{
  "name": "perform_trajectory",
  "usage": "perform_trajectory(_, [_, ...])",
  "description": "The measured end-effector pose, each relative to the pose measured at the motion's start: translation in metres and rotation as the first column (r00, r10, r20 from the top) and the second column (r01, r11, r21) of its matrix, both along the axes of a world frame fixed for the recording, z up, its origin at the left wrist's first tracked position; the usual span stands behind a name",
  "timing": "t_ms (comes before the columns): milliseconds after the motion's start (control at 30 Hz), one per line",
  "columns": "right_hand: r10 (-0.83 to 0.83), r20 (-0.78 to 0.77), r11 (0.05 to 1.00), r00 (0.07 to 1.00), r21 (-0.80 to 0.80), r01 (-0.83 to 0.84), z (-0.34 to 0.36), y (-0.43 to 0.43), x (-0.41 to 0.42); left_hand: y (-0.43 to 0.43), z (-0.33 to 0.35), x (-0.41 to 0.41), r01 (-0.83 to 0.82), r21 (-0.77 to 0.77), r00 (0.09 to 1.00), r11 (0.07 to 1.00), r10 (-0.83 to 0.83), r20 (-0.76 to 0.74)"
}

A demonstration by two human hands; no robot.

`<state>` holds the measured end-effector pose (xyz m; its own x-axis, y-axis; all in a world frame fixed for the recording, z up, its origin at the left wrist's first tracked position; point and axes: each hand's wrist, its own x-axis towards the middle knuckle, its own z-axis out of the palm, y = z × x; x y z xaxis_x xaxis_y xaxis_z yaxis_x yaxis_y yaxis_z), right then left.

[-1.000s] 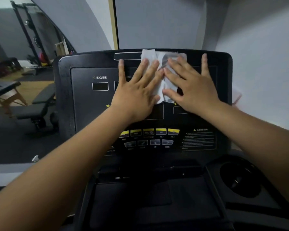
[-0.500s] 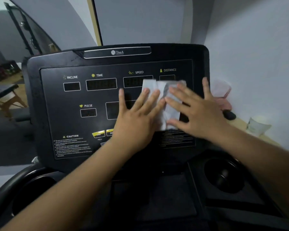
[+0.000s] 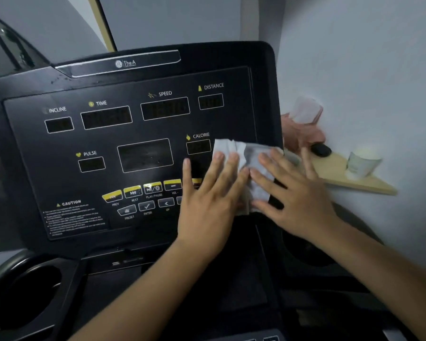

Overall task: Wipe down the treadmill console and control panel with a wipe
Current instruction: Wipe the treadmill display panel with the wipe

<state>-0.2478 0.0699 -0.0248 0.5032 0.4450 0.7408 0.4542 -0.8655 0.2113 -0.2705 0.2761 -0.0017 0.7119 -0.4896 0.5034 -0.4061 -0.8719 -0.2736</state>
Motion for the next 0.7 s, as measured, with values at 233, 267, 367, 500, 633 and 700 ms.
perform_trajectory(233, [0.015,-0.213,0.999,0.977,0.047,-0.005,0.044,-0.015,0.023,-0.016,0.044,0.037,-0.015,0.136,1.000,0.991,0.012,0.020])
perform_trajectory(267, [0.013,-0.237,0.997,0.971,0.072,0.004,0.063,-0.015,0.032,-0.020,0.061,0.049,-0.040,0.149,0.998,0.988,0.034,0.044])
perform_trajectory(367, [0.023,-0.339,0.990,0.941,0.139,0.026,0.116,-0.015,0.058,-0.027,0.109,0.082,-0.066,0.165,0.995,0.984,0.052,0.084])
perform_trajectory(500, [0.061,-0.319,0.984,0.946,0.180,-0.003,0.122,-0.014,0.069,-0.025,0.120,0.092,-0.049,0.143,0.996,0.989,0.038,0.078])
perform_trajectory(633, [0.104,-0.253,0.982,0.962,0.178,-0.059,0.075,-0.015,0.050,-0.019,0.082,0.070,-0.006,0.118,0.996,0.993,-0.005,0.091])
perform_trajectory(700, [0.116,-0.237,0.984,0.964,0.157,-0.080,0.050,-0.016,0.037,-0.017,0.057,0.053,0.018,0.112,0.995,0.994,-0.028,0.096])
